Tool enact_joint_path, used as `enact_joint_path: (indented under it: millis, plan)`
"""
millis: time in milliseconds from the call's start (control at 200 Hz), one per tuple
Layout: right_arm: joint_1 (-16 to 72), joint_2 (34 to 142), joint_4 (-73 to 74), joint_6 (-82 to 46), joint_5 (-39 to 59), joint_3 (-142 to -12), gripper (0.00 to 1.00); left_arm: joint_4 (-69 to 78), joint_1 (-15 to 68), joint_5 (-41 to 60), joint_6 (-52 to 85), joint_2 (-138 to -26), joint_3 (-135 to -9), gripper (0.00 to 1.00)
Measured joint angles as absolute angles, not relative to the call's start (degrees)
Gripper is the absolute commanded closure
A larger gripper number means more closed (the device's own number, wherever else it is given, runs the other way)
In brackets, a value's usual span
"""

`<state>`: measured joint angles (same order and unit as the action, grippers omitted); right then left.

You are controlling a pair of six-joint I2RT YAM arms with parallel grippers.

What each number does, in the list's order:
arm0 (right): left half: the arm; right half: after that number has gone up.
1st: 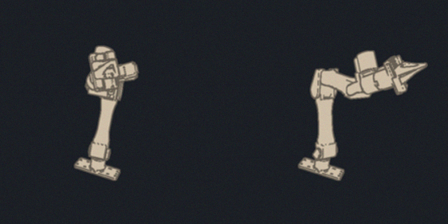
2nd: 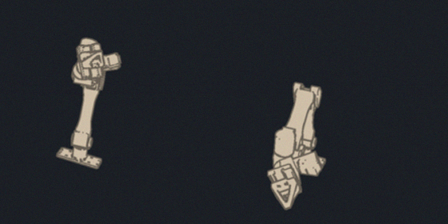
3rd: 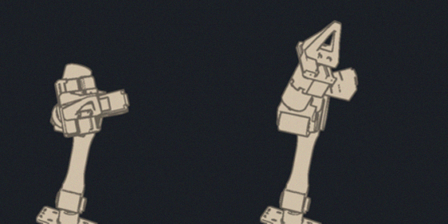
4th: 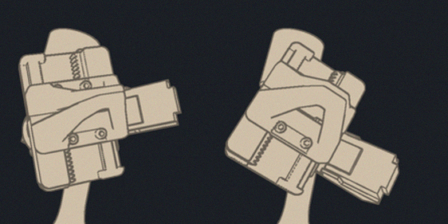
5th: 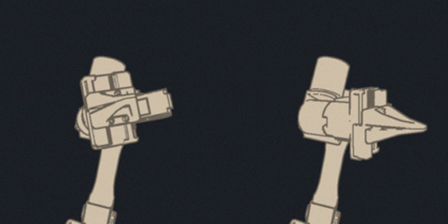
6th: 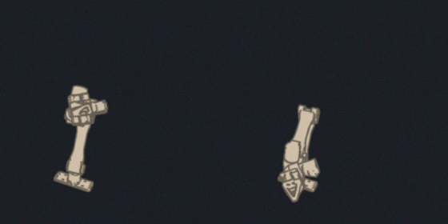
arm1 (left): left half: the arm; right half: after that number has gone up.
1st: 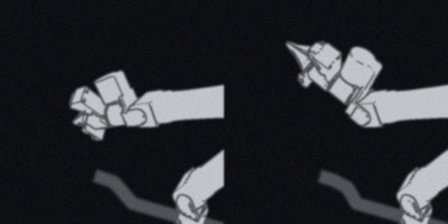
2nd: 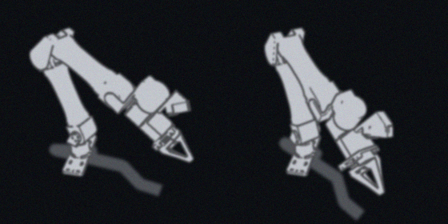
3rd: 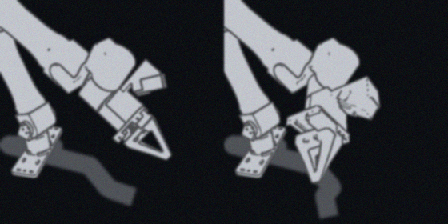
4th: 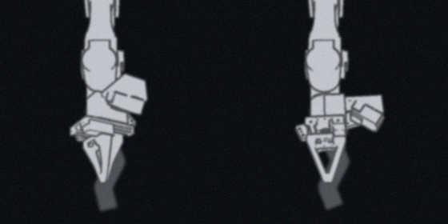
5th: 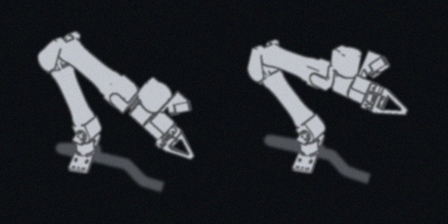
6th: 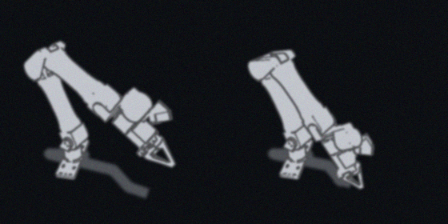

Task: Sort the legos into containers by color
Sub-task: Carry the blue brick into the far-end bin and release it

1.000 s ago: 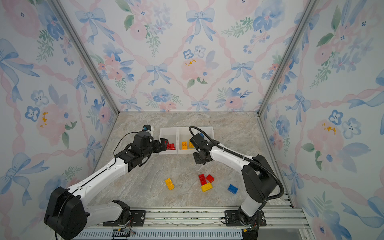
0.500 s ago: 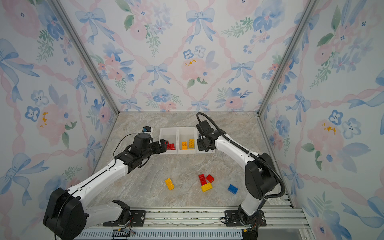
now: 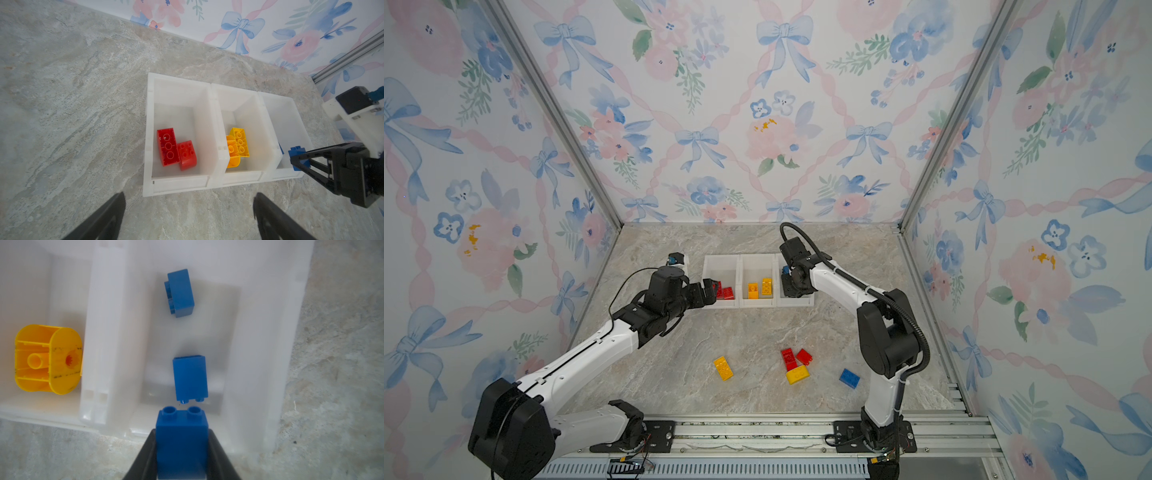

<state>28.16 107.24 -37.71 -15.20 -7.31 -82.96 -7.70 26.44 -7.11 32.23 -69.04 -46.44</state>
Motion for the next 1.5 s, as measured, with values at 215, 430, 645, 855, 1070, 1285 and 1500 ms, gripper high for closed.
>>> enact_joint_path:
  millis: [215, 430, 645, 855, 1070, 1285, 1500]
  plan:
    - [26.61, 111.46, -37.50, -13.78, -7.35, -88.31, 0.69, -7.68, 26.44, -7.53, 32.25, -69.04, -46.44, 0.02]
    - [25.06, 116.64, -37.52, -12.32, -7.92, -93.80, 0.68, -7.66, 26.44, -7.73, 32.25, -69.04, -46.44, 0.02]
    - [24.36, 120.05, -38.02, -11.05, -8.23, -98.15, 0.62, -7.66, 26.44, -7.97, 32.25, -67.75, -46.30, 0.02]
    - [24.32, 120.46, -38.46, -10.57, -8.21, -99.20, 0.49, -7.66, 26.44, -8.14, 32.91, -67.35, -46.06, 0.02]
    - [24.32, 120.44, -38.70, -10.66, -8.19, -99.20, 0.48, -7.68, 26.44, -8.16, 33.28, -66.92, -45.80, 0.02]
    - [24.38, 118.08, -38.83, -11.29, -7.92, -96.92, 0.45, -7.68, 26.44, -8.14, 33.28, -66.76, -45.78, 0.02]
    - [24.77, 111.07, -38.79, -12.60, -7.53, -91.98, 0.44, -7.66, 26.44, -8.12, 33.28, -66.76, -45.74, 0.02]
